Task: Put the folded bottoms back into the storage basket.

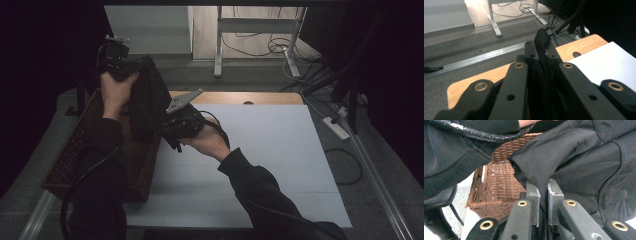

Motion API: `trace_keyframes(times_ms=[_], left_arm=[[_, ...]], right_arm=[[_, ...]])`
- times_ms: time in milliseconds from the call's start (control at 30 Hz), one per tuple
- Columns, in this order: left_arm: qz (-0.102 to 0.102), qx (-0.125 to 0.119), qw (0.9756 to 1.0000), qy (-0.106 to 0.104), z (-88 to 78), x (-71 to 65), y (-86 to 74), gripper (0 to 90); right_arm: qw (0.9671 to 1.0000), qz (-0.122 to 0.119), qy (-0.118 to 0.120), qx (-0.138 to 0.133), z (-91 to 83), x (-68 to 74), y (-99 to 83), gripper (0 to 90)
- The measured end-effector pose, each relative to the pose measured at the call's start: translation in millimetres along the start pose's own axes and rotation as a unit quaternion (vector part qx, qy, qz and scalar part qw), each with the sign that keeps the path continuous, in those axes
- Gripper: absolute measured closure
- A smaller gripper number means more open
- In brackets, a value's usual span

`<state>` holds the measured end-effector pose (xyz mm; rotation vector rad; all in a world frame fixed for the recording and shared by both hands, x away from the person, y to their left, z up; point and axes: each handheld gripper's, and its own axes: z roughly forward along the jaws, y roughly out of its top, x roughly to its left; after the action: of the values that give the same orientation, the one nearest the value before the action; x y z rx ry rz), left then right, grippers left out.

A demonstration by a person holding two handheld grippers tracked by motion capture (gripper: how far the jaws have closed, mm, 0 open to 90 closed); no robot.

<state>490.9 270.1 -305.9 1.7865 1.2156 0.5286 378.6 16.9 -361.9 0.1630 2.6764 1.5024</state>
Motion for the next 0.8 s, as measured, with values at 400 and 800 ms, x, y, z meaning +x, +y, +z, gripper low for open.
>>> trace_keyframes(times_ms=[400,800], left_arm=[[-0.014,-0.028,0.9994,0.012,-27.3,19.1,3.8,83.4],[-0.015,-0.038,0.9987,0.029,-47.1,31.0,1.4,83.4]], right_arm=[[0.9997,-0.009,0.002,-0.022,15.8,2.2,17.0,83.4],[0.9992,-0.02,0.01,-0.033,36.9,9.9,28.1,83.4]])
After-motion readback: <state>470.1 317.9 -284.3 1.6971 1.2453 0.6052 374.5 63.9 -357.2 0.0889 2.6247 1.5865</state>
